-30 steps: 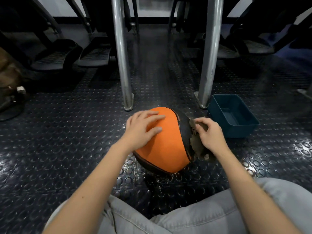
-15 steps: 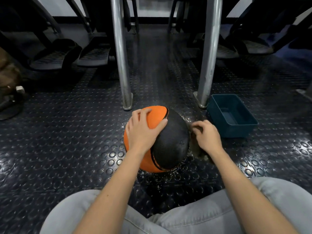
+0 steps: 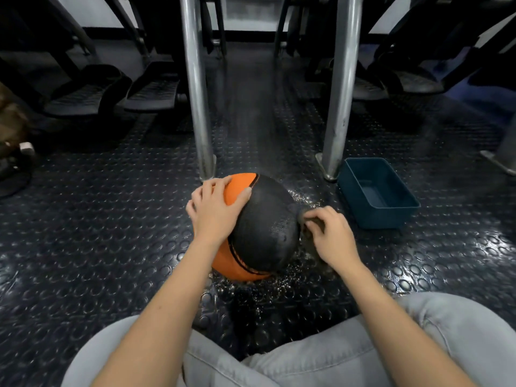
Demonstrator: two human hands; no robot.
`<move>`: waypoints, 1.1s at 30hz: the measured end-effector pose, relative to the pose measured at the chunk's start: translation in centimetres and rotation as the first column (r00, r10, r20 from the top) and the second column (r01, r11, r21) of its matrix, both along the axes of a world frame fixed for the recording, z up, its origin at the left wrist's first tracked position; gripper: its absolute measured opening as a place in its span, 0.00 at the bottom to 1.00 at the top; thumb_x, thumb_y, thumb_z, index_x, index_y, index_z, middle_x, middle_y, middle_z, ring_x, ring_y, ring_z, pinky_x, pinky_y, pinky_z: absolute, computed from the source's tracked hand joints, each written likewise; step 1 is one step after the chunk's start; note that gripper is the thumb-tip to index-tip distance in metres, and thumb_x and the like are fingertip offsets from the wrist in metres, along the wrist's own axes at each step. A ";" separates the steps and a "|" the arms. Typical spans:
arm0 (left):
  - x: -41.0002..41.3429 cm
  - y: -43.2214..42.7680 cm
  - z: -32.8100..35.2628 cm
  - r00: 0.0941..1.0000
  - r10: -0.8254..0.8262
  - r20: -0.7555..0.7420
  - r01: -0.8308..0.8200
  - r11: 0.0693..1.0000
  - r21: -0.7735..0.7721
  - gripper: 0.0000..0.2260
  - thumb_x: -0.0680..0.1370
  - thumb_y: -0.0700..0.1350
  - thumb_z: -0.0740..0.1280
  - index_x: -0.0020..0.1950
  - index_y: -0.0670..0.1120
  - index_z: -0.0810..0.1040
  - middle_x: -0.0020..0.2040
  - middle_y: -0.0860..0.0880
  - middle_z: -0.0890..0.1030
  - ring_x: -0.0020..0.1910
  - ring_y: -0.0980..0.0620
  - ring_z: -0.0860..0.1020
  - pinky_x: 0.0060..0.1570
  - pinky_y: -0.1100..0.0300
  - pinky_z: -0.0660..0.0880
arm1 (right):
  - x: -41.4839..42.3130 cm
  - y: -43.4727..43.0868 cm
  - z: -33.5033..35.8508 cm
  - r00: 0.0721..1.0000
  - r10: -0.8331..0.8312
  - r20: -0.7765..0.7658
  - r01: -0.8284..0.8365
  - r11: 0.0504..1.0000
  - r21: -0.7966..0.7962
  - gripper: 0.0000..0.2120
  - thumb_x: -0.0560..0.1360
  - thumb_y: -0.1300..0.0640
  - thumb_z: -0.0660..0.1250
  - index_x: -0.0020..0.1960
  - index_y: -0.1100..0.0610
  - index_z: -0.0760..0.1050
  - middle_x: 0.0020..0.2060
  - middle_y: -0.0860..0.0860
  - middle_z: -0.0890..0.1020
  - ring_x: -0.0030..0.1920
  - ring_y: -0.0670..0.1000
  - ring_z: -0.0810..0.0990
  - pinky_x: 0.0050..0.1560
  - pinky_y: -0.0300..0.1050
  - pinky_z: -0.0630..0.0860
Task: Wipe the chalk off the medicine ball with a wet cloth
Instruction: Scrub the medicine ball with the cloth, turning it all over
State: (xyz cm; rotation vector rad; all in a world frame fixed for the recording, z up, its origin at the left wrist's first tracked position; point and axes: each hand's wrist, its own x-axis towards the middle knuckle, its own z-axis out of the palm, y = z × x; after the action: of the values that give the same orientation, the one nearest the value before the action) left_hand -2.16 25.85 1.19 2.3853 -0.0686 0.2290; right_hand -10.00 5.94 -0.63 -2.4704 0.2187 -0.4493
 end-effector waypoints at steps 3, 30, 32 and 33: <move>-0.3 -0.2 0.1 1.000 0.004 -0.002 -0.004 1.000 0.016 0.20 0.80 0.59 0.58 0.71 0.55 0.68 0.70 0.52 0.65 0.70 0.47 0.59 0.68 0.50 0.54 | 0.4 2.9 1.4 0.963 0.207 0.170 -0.209 0.978 -0.007 0.07 0.74 0.61 0.67 0.51 0.55 0.80 0.46 0.48 0.77 0.47 0.52 0.73 0.49 0.43 0.66; 0.4 -1.8 -1.4 0.965 -0.196 0.175 0.199 0.980 0.004 0.15 0.79 0.58 0.60 0.66 0.63 0.72 0.70 0.56 0.68 0.70 0.55 0.61 0.72 0.51 0.52 | -1.1 2.0 0.7 0.845 0.519 0.129 -0.444 0.815 -0.373 0.13 0.74 0.61 0.58 0.53 0.60 0.79 0.46 0.53 0.78 0.44 0.50 0.66 0.49 0.37 0.65; 0.4 -1.1 -1.4 0.964 -0.212 0.164 0.218 0.976 -0.020 0.15 0.79 0.58 0.61 0.66 0.63 0.72 0.70 0.57 0.68 0.71 0.54 0.60 0.72 0.53 0.52 | -0.9 1.6 0.6 0.813 0.576 0.088 -0.487 0.754 -0.440 0.14 0.75 0.60 0.57 0.54 0.59 0.79 0.46 0.53 0.78 0.43 0.52 0.67 0.46 0.42 0.68; 0.4 -0.7 -1.3 0.963 -0.223 0.149 0.231 0.972 -0.035 0.15 0.78 0.58 0.62 0.66 0.64 0.72 0.70 0.58 0.67 0.71 0.54 0.60 0.71 0.54 0.50 | -0.4 1.3 0.7 0.816 0.569 0.097 -0.475 0.757 -0.448 0.14 0.75 0.61 0.57 0.54 0.59 0.79 0.46 0.53 0.78 0.43 0.53 0.68 0.46 0.43 0.68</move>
State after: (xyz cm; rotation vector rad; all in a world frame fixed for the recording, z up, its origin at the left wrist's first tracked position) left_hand -1.73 25.14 -0.14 2.2826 -0.3976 0.2903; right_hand -10.39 7.19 0.02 -2.6886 -0.7329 -0.5628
